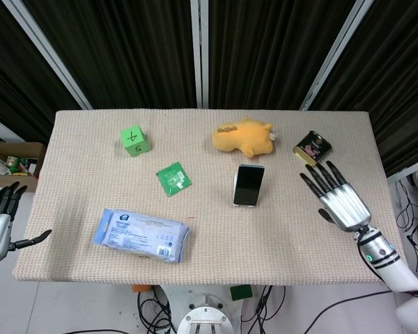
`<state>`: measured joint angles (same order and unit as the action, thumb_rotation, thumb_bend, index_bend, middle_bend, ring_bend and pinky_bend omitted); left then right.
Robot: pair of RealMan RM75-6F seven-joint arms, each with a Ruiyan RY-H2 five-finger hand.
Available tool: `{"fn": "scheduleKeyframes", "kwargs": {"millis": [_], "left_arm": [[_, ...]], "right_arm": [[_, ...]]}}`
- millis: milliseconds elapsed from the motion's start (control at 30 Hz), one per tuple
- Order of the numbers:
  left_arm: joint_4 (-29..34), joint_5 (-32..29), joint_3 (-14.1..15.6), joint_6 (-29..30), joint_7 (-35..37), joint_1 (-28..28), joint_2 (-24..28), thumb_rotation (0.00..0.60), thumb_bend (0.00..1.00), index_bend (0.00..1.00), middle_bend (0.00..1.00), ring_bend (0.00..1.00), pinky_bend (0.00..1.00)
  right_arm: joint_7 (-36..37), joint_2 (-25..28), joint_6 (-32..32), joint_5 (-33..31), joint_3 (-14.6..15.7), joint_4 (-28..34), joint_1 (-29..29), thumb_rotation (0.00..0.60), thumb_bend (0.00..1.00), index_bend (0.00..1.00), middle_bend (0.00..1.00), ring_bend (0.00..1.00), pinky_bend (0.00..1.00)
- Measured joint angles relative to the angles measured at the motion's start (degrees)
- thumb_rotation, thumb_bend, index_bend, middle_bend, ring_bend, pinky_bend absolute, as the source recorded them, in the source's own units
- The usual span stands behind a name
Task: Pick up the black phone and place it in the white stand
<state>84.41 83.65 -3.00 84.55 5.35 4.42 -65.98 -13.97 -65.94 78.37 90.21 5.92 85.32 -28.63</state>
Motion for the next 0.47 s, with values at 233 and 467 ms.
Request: {"fn": "scheduleKeyframes", "kwargs": {"millis": [233, 467], "left_arm": [[-0.39, 0.48, 0.43, 0.55, 0.31, -0.46, -0.45, 0.329, 0.05, 0.08, 0.01, 0.0, 0.09], [-1.17, 1.53, 0.86, 1.09, 1.08, -0.7, -0.79, 0.328, 0.05, 0.08, 0.01, 0.0, 0.09]], "right_arm": [[12.33, -5.74, 5.34, -6.3, 1.54, -7.77, 13.3, 0.506, 0.2, 0.0, 0.0, 0.0, 0.0], [17.0, -12.75, 10.23, -7.99, 0.34, -17.24, 20.52, 0.509, 0.2, 0.0, 0.0, 0.0, 0.0]]}}
